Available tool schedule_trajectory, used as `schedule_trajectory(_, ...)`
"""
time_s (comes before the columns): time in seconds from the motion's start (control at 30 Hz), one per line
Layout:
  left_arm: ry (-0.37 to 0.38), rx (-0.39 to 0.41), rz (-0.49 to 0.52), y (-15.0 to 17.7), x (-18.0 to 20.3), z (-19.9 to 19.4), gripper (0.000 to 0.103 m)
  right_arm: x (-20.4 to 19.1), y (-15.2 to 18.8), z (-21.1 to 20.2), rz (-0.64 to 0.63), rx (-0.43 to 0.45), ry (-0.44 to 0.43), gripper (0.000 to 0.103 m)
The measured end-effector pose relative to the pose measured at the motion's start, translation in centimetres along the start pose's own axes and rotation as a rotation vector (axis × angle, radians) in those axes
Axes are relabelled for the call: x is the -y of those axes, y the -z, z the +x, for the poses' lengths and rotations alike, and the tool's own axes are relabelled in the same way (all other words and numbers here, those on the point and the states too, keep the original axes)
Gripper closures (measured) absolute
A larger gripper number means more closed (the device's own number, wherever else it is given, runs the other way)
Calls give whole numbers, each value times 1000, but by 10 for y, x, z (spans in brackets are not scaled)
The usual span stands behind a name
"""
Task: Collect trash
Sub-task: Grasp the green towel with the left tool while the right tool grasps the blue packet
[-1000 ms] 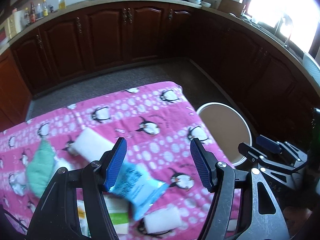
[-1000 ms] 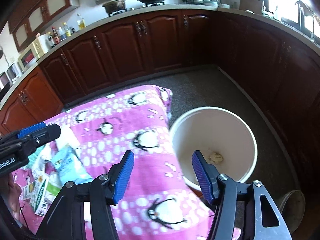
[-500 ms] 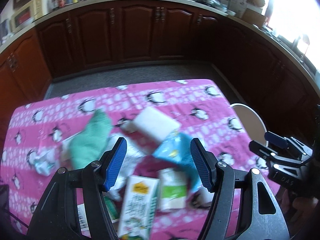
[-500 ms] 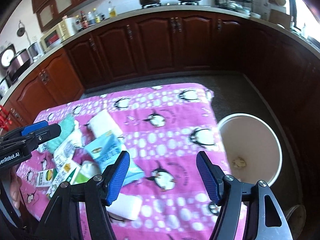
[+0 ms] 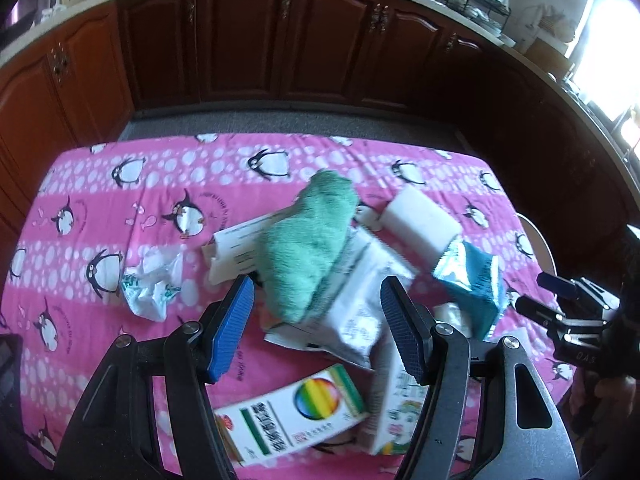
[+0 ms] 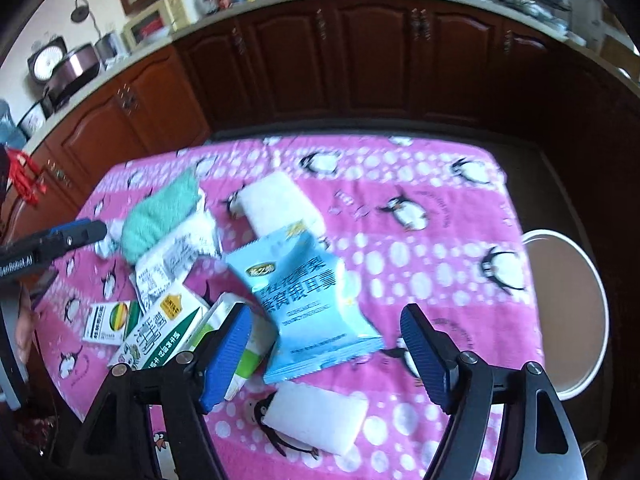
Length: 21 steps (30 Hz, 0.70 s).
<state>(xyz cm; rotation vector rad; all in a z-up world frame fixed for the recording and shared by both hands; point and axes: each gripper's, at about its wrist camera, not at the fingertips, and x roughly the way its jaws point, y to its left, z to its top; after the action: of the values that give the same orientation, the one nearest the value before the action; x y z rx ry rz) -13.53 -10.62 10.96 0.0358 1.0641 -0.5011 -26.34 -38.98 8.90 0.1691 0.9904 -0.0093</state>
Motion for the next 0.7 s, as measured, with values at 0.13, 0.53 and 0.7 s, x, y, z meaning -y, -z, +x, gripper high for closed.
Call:
schedule_trajectory(0.13, -7, -10, 13, -7, -9, 19, 38, 1, -3, 19, -12, -39, 5, 28)
schedule_trajectory(0.53, -32, -98, 101, -25, -3, 78, 39, 3, -8, 57, -6, -119, -42, 27)
schedule_trajectory(0.7, -14, -106, 103, -24, -2, 80, 58, 6, -5, 65, 41, -127, -62, 49)
